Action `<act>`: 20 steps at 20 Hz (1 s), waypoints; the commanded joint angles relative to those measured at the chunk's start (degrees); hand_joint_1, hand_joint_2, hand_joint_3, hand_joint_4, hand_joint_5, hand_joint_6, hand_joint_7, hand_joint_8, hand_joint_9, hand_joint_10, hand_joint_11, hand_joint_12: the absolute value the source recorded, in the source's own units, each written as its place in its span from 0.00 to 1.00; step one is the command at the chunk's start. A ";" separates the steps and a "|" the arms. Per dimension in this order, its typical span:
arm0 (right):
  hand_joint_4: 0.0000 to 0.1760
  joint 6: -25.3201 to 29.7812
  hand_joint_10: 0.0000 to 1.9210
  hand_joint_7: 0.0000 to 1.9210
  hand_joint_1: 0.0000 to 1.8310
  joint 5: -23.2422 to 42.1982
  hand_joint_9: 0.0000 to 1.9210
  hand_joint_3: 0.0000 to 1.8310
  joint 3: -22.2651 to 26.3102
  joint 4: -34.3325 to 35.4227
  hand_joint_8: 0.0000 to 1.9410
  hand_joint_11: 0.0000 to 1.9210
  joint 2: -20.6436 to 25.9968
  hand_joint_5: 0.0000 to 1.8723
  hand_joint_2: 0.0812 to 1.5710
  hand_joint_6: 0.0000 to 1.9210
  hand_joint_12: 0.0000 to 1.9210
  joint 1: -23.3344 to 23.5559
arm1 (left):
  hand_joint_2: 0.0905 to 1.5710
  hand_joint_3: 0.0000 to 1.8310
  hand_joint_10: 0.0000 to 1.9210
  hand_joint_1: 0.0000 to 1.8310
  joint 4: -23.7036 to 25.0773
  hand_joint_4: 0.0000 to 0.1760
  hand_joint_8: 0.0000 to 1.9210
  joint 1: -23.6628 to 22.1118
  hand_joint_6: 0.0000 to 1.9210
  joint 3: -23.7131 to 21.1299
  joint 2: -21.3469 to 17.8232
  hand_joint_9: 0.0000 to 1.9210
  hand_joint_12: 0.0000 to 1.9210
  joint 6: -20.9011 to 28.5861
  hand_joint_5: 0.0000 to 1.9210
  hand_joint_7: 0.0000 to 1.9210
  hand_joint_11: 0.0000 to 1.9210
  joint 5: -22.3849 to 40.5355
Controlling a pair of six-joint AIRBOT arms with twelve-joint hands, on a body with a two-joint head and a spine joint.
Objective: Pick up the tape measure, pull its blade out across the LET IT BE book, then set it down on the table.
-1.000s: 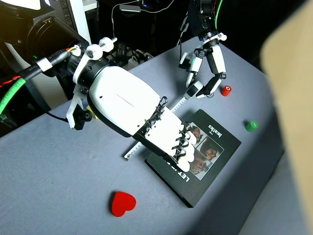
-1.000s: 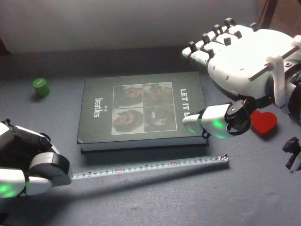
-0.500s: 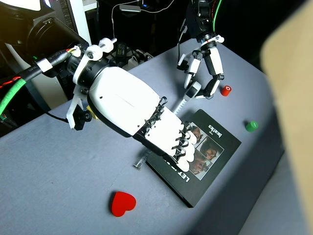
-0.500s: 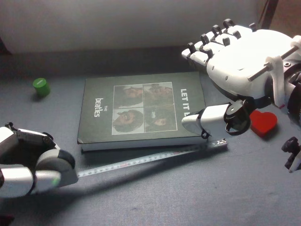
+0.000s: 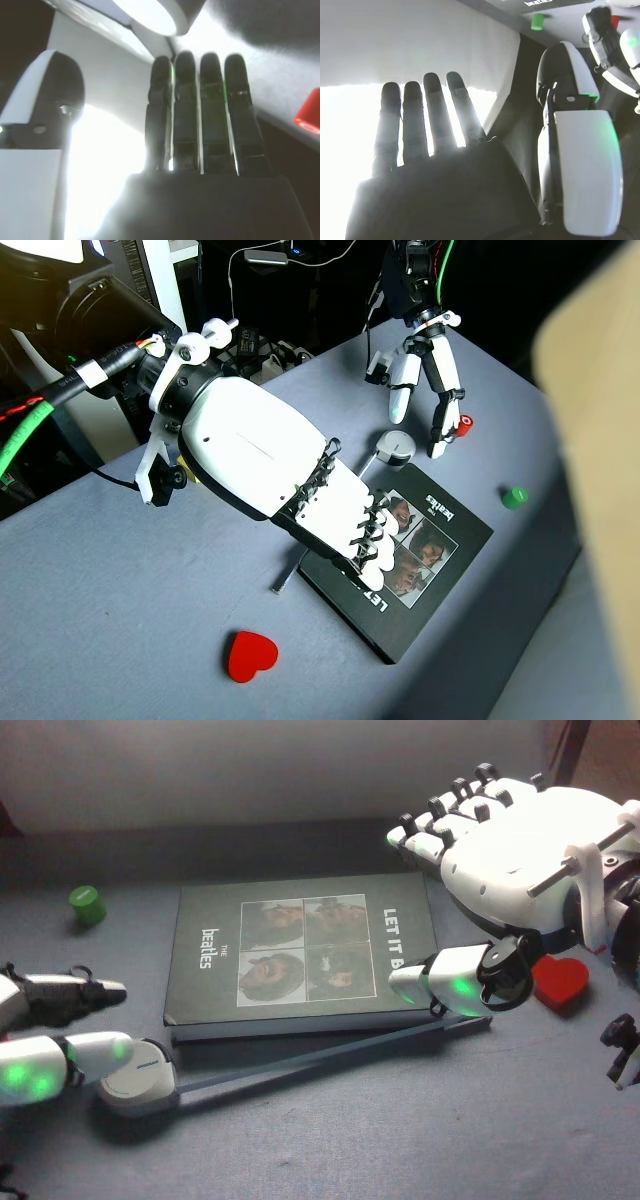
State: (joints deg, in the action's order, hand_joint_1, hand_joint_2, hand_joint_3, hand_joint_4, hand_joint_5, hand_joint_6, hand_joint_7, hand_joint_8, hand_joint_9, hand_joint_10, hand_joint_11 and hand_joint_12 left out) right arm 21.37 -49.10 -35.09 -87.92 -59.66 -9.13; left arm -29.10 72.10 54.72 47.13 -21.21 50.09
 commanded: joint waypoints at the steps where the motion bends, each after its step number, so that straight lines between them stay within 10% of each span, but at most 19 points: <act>1: 0.00 0.28 0.00 0.04 0.14 -0.69 0.01 0.00 0.26 -4.68 0.00 0.00 0.16 0.04 0.68 0.00 0.09 0.43 | 0.67 0.00 0.00 0.31 -0.18 0.00 0.00 -1.46 0.00 0.72 -1.23 0.23 0.38 -0.54 0.26 0.23 0.09 5.75; 8: 0.00 2.34 0.00 0.05 0.14 -2.83 0.02 0.00 0.62 -4.68 0.00 0.00 0.12 0.05 0.68 0.00 0.12 0.43 | 0.67 0.00 0.01 0.30 0.22 0.00 0.01 -24.24 0.01 2.16 -4.80 0.26 0.38 -21.95 0.31 0.31 0.10 -10.61; 9: 0.00 2.67 0.00 0.13 0.15 -3.88 0.09 0.00 0.81 -4.68 0.01 0.00 -0.05 0.15 0.69 0.00 0.26 0.43 | 0.66 0.01 0.12 0.30 1.11 0.00 0.24 -29.28 0.15 3.06 -4.19 0.39 0.37 -24.41 0.41 0.39 0.21 -14.13; 10: 0.00 2.97 0.02 0.25 0.19 -4.93 0.20 0.00 0.91 -4.68 0.01 0.02 -0.34 0.25 0.68 0.02 0.43 0.31 | 0.67 0.00 0.47 0.31 0.57 0.00 0.66 -32.56 0.60 3.28 -3.78 0.35 0.49 -26.86 0.33 0.31 0.25 -15.89; 12: 0.00 3.27 0.02 0.25 0.19 -6.96 0.20 0.00 0.96 -4.69 0.01 0.02 -1.02 0.25 0.68 0.02 0.43 0.05 | 0.67 0.00 0.47 0.31 -3.70 0.00 0.66 -36.43 0.60 2.61 -3.43 0.35 0.49 -32.15 0.33 0.31 0.25 -17.12; 13: 0.00 3.52 0.80 0.37 0.39 -7.99 0.43 0.00 0.95 -4.76 0.72 0.42 -1.44 0.34 0.71 0.73 0.89 -0.13 | 0.68 0.00 0.89 0.42 -9.22 0.02 0.93 -39.47 0.92 1.66 -3.43 0.41 0.89 -38.98 0.40 0.39 0.38 -18.56; 14: 0.00 3.67 0.80 0.37 0.39 -8.20 0.43 0.00 0.97 -4.77 0.72 0.42 -1.58 0.34 0.71 0.73 0.89 -0.21 | 0.68 0.00 0.89 0.42 -13.96 0.02 0.93 -42.21 0.92 1.04 -3.36 0.41 0.89 -46.44 0.40 0.39 0.38 -20.50; 15: 0.00 4.26 0.99 0.71 0.53 -7.37 0.84 0.00 1.12 -4.79 0.99 0.93 -1.64 0.57 0.75 0.99 1.00 -0.24 | 0.69 0.00 1.00 0.51 -40.96 0.40 1.00 -53.10 1.00 -1.72 -2.60 0.70 1.00 -87.37 0.64 0.67 0.68 -23.60; 17: 0.00 4.60 1.00 0.76 0.52 -7.35 0.87 0.01 1.29 -5.11 1.00 0.97 -1.64 0.61 0.81 1.00 1.00 -0.44 | 0.71 0.00 1.00 0.53 -58.11 0.53 1.00 -59.67 1.00 -3.24 -1.56 0.79 1.00 -113.19 0.68 0.73 0.78 -22.07; 18: 0.00 5.07 1.00 0.76 0.52 -7.46 0.87 0.01 1.36 -6.05 1.00 0.97 -1.68 0.61 0.81 1.00 1.00 -0.74 | 0.71 0.00 1.00 0.53 -62.53 0.53 1.00 -61.48 1.00 -4.02 -0.93 0.79 1.00 -118.66 0.68 0.73 0.78 -20.92; 19: 0.00 5.68 1.00 0.79 0.52 -7.61 0.88 0.00 1.45 -7.05 1.00 0.98 -1.69 0.65 0.85 1.00 1.00 -1.04 | 0.74 0.00 1.00 0.56 -63.93 0.98 1.00 -62.38 1.00 -4.93 -0.52 0.83 1.00 -120.14 0.69 0.76 0.83 -19.48; 20: 0.83 6.18 1.00 0.79 0.52 -7.90 0.88 0.00 1.56 -7.98 1.00 0.99 -1.73 0.66 0.85 1.00 1.00 -1.24 | 0.74 0.00 1.00 0.56 -64.49 1.00 1.00 -62.77 1.00 -6.48 -0.05 0.84 1.00 -120.78 0.69 0.77 0.83 -17.16</act>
State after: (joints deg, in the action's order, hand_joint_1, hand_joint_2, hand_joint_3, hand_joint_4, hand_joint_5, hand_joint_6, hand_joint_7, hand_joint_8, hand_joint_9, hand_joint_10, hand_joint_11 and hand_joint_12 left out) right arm 27.33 -55.75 -33.87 -90.56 -61.56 -10.70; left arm -95.72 10.22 47.92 47.03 -141.84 31.05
